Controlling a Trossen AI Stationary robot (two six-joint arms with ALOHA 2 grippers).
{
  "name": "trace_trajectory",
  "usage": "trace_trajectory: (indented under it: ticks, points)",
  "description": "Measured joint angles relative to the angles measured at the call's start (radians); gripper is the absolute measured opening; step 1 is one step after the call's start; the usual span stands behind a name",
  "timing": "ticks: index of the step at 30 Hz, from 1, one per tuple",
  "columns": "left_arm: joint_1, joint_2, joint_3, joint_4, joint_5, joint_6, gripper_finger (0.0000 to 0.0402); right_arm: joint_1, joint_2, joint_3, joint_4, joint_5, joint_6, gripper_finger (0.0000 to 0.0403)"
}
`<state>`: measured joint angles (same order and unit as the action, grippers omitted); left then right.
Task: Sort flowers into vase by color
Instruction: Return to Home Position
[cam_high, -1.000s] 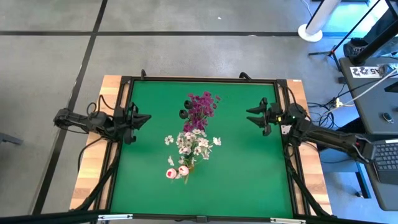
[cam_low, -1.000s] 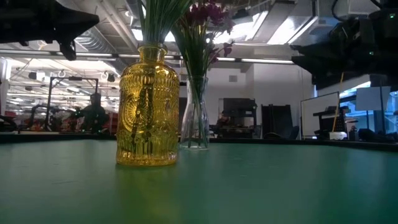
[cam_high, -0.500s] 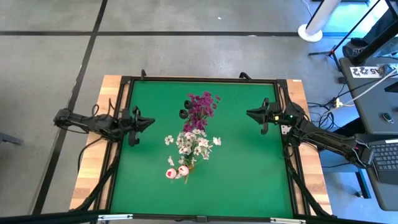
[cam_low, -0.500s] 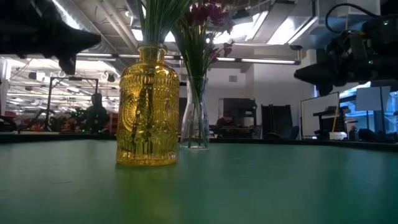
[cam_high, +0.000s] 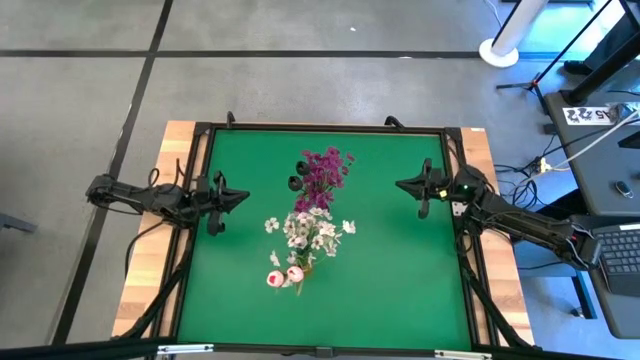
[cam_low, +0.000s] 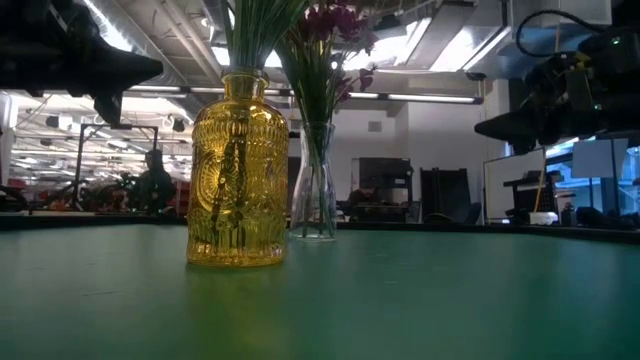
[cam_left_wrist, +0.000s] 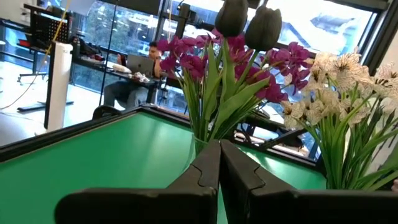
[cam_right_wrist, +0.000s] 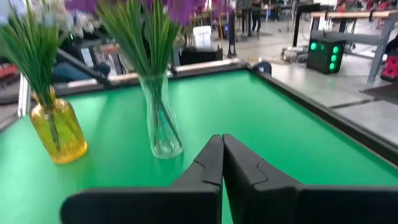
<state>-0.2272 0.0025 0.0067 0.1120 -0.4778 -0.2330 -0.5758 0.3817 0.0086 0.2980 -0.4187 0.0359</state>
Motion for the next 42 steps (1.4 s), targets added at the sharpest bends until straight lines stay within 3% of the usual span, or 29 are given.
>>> trace_trajectory:
  ticks: [12, 20, 26, 32, 42]
  points:
    - [0.000, 0.000, 0.000, -0.013, 0.000, 0.006, 0.0001, 0.000, 0.000, -0.001, -0.083, -0.019, -0.035, 0.0005]
    - [-0.001, 0.000, 0.001, -0.014, 0.043, -0.023, 0.0001, 0.000, -0.005, -0.001, -0.034, -0.011, -0.040, 0.0005]
    - [-0.001, 0.000, 0.001, -0.014, 0.052, 0.001, 0.0001, 0.000, -0.081, -0.002, 0.045, 0.000, -0.016, 0.0005]
    - [-0.001, 0.000, 0.001, -0.006, 0.050, 0.007, 0.0001, 0.069, -0.171, -0.002, 0.023, 0.157, 0.002, 0.0005]
    - [-0.001, 0.000, 0.001, 0.012, 0.050, 0.034, 0.0001, 0.432, -0.188, -0.002, -0.032, 0.501, -0.133, 0.0005]
